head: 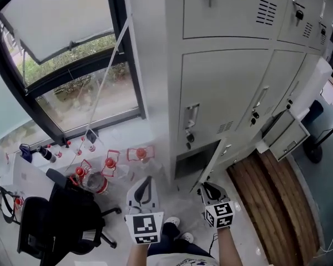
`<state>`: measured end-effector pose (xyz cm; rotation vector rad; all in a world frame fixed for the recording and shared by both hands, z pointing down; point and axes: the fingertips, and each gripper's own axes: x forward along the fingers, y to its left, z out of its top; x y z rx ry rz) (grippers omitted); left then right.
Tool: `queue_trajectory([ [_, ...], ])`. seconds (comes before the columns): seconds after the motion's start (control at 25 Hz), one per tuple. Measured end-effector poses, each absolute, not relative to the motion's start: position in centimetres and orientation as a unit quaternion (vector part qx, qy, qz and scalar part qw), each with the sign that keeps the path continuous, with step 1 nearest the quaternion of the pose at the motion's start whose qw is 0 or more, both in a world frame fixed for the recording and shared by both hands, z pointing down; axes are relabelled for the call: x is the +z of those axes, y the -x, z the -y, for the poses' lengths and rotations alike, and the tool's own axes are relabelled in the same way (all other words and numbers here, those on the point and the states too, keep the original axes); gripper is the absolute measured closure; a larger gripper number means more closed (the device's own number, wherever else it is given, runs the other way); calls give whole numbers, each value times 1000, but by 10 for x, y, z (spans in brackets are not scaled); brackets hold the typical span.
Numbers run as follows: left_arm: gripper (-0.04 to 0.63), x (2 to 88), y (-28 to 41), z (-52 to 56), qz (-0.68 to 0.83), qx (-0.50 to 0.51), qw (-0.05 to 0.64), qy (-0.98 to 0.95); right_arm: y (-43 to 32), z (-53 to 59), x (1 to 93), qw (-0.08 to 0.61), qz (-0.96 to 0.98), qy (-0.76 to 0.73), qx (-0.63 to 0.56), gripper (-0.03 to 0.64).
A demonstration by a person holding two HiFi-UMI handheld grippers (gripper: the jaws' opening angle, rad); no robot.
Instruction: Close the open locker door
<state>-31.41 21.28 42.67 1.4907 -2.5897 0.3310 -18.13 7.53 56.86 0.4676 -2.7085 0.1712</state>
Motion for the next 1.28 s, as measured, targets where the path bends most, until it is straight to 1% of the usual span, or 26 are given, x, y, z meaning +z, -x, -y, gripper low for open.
queue_trajectory([
  [0.56,592,426,359,-221,873,102,73,-471,243,-80,568,185,971,-137,61,572],
  [1.28,592,421,399,-222,888,92,69,-445,305,-68,568,178,977,-104,53,581],
])
